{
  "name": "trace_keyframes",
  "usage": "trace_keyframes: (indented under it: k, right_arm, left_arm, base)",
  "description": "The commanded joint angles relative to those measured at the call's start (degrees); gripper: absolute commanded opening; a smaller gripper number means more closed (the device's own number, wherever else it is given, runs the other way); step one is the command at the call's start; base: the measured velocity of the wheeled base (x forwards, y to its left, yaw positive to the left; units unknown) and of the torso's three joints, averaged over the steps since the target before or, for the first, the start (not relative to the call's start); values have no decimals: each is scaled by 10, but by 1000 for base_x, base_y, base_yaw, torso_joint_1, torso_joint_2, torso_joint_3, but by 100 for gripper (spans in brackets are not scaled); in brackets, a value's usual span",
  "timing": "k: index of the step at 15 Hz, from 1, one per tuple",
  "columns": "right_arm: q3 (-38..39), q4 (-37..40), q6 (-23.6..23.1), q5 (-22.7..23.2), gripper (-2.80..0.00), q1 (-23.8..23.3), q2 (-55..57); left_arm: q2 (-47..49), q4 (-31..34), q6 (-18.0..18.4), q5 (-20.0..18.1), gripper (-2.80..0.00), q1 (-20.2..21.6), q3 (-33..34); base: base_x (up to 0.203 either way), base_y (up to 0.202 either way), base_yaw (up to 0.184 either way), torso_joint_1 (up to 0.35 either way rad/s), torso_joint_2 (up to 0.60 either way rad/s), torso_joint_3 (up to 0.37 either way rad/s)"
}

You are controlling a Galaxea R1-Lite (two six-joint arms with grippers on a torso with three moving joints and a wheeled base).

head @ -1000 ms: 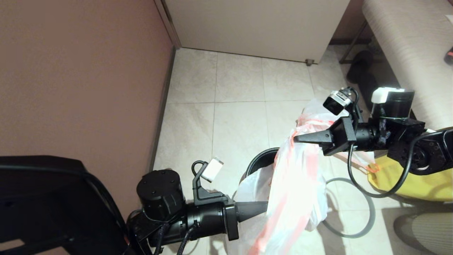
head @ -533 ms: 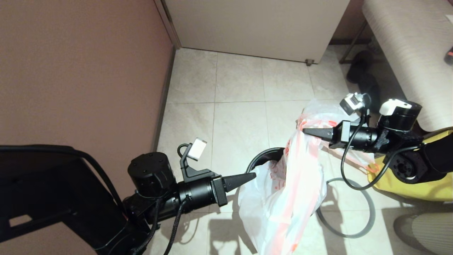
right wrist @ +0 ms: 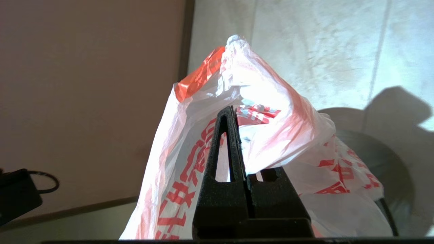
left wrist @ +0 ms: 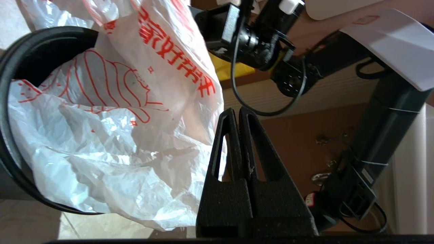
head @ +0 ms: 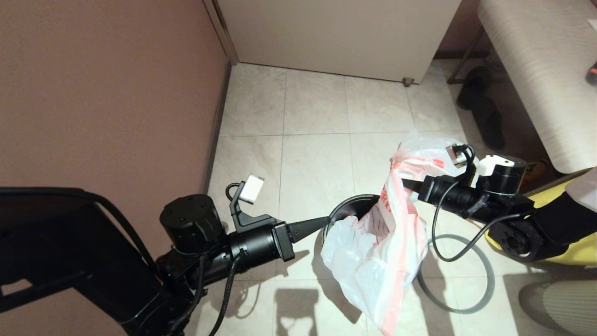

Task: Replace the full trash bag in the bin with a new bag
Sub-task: Put the new garbage bag on the trash can

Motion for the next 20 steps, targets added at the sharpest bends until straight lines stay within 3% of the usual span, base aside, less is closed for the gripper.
trace_keyframes:
  k: [1,6,9,11,14,15,17,19,20]
  right_arm:
    - [17,-4,-1,-18,-280,6,-32]
    - [67,-2,-1,-25,-280,7,-70]
    - [19,1,-19,-23,-280,6,1]
    - [-28,60,-36,-24,-280,6,36]
    - [-7,120,-66,-50,-280,32,3]
    - [-7,121,-97,-76,-280,42,-3]
    - [-24,138,-123,-114,-280,59,-20]
    - [-32,176,-126,-141,-280,82,-24]
    - [-23,188,-126,-169,-280,96,-30]
  left_arm:
    - [9,-27,-3,-2,-280,8,-6]
    - [76,-27,-5,25,-280,25,-59]
    - [110,10,-7,23,-280,52,-112]
    - [123,65,-8,24,-280,70,-139]
    - [74,85,-7,28,-280,54,-111]
    - [47,106,-5,40,-280,37,-113]
    - [23,189,1,53,-280,18,-173]
    - [10,364,25,79,-280,3,-264]
    - [6,427,46,115,-280,-17,-289]
  base:
    - [0,0,0,0,0,0]
    - [0,0,0,0,0,0]
    - [0,0,0,0,0,0]
    - [0,0,0,0,0,0]
    - [0,0,0,0,0,0]
    - [0,0,0,0,0,0]
    - [0,0,0,0,0,0]
    - [0,0,0,0,0,0]
    - [0,0,0,0,0,0]
